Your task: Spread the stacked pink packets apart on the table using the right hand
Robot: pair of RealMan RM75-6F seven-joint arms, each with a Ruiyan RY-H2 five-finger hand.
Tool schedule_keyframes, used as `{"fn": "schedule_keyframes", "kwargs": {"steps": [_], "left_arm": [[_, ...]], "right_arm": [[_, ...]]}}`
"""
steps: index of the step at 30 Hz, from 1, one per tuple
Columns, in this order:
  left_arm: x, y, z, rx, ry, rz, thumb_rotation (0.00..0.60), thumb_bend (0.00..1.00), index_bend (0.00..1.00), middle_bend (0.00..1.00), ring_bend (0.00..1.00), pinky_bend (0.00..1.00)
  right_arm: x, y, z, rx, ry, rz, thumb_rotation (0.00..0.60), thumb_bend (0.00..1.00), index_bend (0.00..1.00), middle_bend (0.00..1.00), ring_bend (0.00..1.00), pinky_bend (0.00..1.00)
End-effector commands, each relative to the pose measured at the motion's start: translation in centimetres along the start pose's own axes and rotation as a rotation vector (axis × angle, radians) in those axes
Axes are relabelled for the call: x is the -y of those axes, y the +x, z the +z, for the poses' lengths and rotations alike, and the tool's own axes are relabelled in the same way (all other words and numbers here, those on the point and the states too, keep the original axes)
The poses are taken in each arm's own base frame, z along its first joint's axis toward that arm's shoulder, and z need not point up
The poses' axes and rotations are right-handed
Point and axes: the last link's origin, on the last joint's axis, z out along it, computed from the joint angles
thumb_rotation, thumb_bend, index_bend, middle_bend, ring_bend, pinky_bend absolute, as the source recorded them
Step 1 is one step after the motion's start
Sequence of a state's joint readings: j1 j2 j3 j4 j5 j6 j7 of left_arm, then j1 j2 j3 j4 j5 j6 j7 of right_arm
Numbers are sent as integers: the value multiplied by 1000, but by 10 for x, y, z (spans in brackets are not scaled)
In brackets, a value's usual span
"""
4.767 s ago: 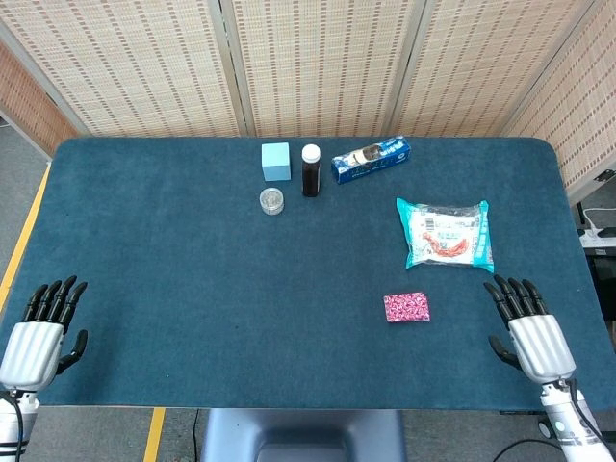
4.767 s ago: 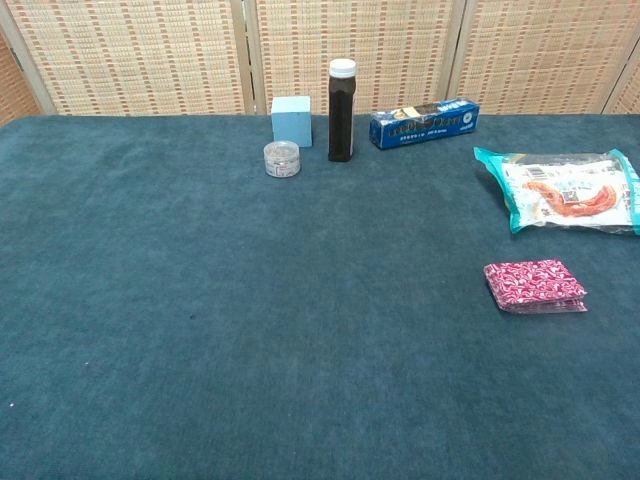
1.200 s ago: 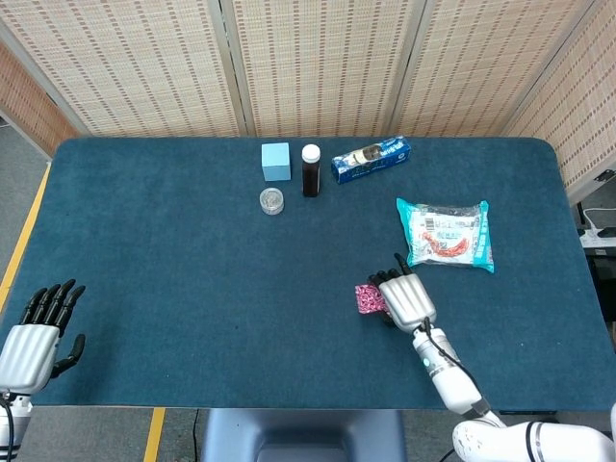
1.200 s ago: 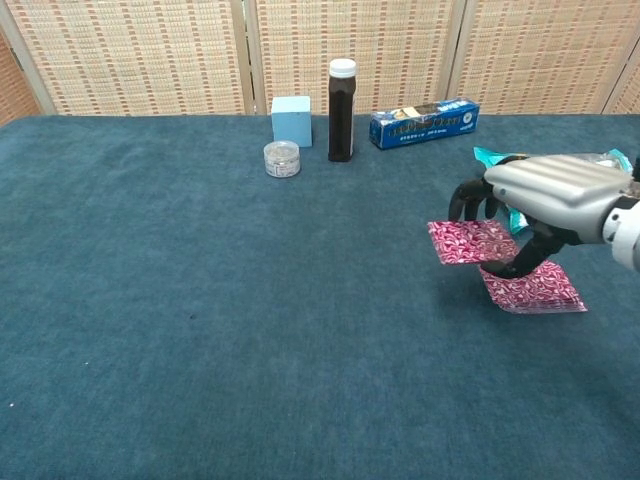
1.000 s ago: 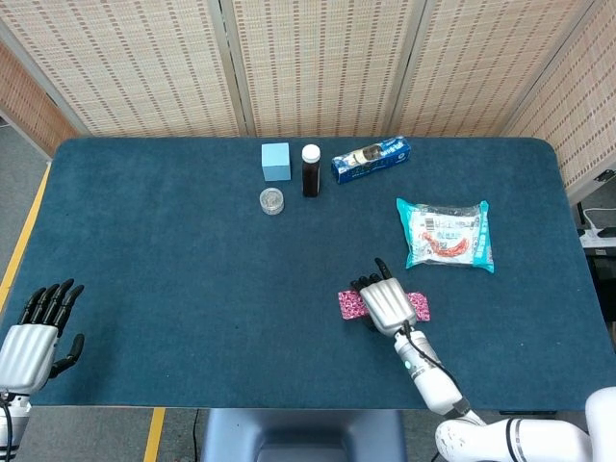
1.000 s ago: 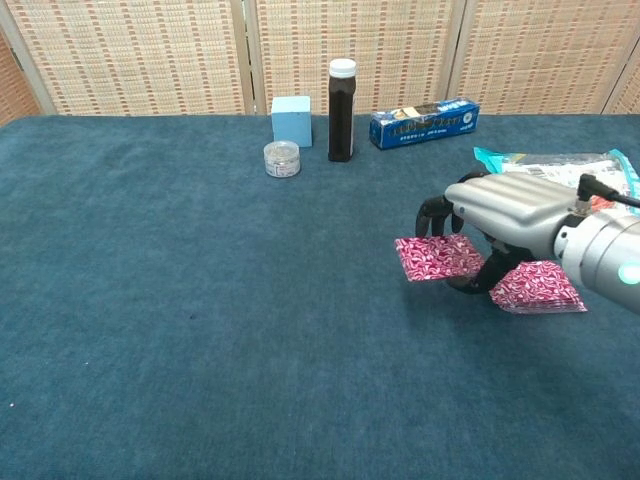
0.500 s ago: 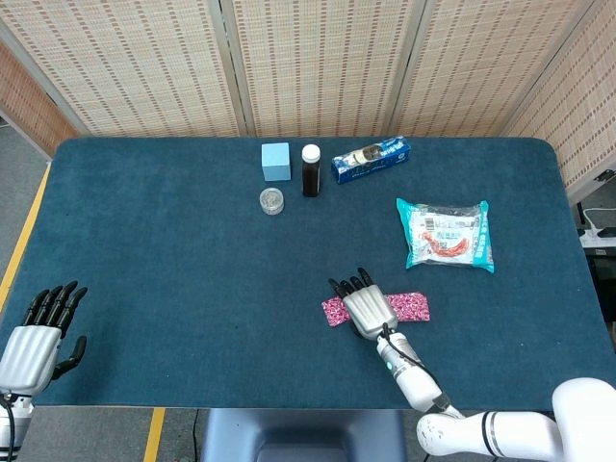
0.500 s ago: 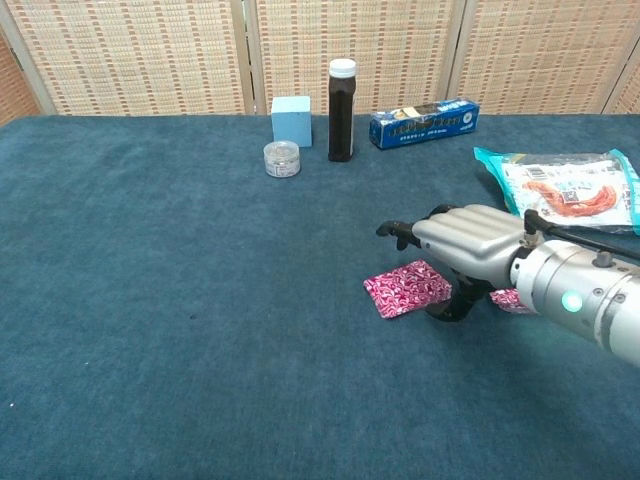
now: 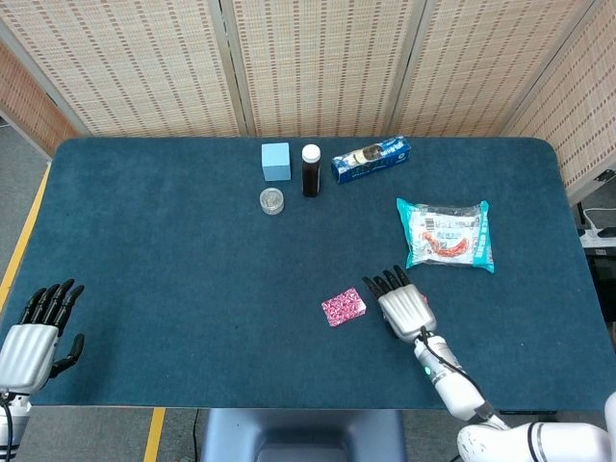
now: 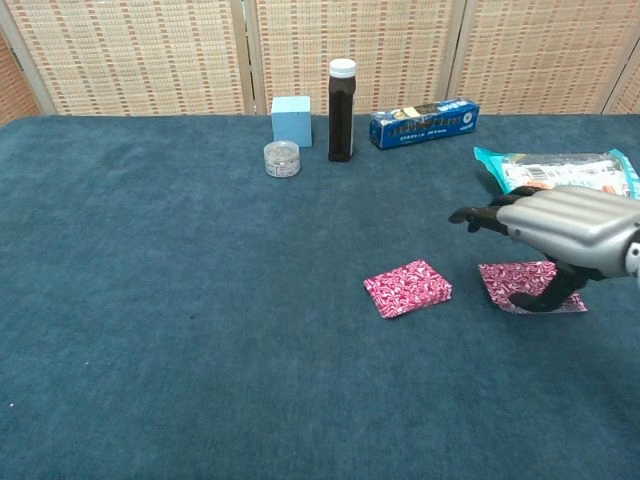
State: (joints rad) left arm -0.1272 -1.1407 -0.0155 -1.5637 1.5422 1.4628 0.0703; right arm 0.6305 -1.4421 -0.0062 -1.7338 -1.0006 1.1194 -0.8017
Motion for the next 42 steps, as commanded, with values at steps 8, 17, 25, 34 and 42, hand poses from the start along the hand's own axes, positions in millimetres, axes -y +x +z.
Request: {"fn": "schedule_keyframes", "kwargs": {"steps": [8,17,25,34,42], "left_arm": [[-4,-1,-2,1,0,4,600,487,0,0,0,77],[-4,-2,-2,4,4,7,600,487,0,0,0,77],[-4,-3,-1,8,3,9,600,487,0,0,0,77],[-4,-3,-1,10,4,10,600,487,0,0,0,77],[-4,-4,0,14,-1,10,600,487,0,0,0,77]], "right_arm": [[-35,-26,-15,76,-49,-36,600,263,1,120,53,0],[-34,-29,-5,75,-57,-32,600,264,69,134,55,0],[-35,-27,-2,66,-66,-18,600,263,156,148,55,0],[-31,-29,0,80,-57,-10,600,263,161,148,55,0],[-28,-32,4,88,-65,-6,600,263,194,197,118,0]]}}
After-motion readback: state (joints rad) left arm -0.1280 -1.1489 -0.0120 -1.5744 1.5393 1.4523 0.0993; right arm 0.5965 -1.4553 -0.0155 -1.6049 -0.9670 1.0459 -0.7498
